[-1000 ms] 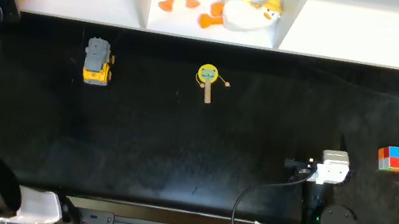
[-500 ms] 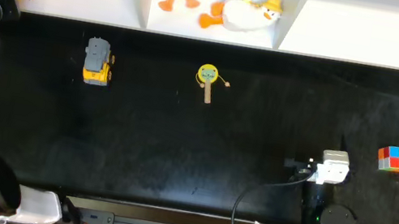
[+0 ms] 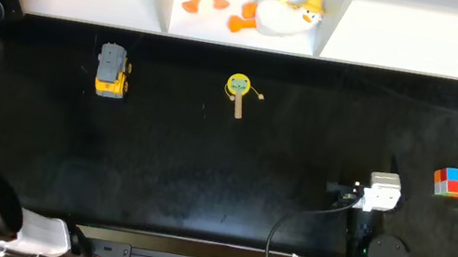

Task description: Store Toys

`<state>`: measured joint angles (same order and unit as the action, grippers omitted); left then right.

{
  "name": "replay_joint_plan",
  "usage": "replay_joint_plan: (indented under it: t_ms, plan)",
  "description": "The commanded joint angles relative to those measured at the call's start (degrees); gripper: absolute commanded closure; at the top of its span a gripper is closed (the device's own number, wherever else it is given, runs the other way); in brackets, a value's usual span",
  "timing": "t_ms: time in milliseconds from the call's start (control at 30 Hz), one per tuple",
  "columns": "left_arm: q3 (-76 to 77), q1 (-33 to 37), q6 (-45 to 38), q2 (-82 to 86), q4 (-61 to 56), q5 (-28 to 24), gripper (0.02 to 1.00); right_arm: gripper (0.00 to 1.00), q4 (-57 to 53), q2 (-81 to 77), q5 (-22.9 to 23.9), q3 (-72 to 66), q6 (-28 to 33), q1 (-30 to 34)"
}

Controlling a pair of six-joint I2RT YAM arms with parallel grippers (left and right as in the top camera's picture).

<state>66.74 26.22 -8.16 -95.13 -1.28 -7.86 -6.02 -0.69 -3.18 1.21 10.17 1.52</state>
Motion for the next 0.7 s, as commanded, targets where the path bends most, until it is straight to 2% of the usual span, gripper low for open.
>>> replay_joint_plan:
  t_ms: [33, 500, 567, 700]
  plan:
    - [0.6, -0.9, 1.2, -1.9, 0.4, -1.1, 0.923, 0.005, 0.4, 0.5, -0.1, -0.3, -0.1, 0.4]
    - [0.6, -1.2, 1.2, -2.0, -0.1, -1.1, 0.869, 0.005, 0.4, 0.5, -0.1, -0.3, -0.1, 0.4]
    - [0.6, -1.2, 1.2, -2.0, -0.4, -1.1, 0.838, 0.005, 0.4, 0.5, -0.1, -0.3, -0.1, 0.4]
    - [0.6, -1.2, 1.2, -2.0, -0.6, -1.1, 0.619, 0.005, 0.4, 0.5, -0.1, -0.3, -0.1, 0.4]
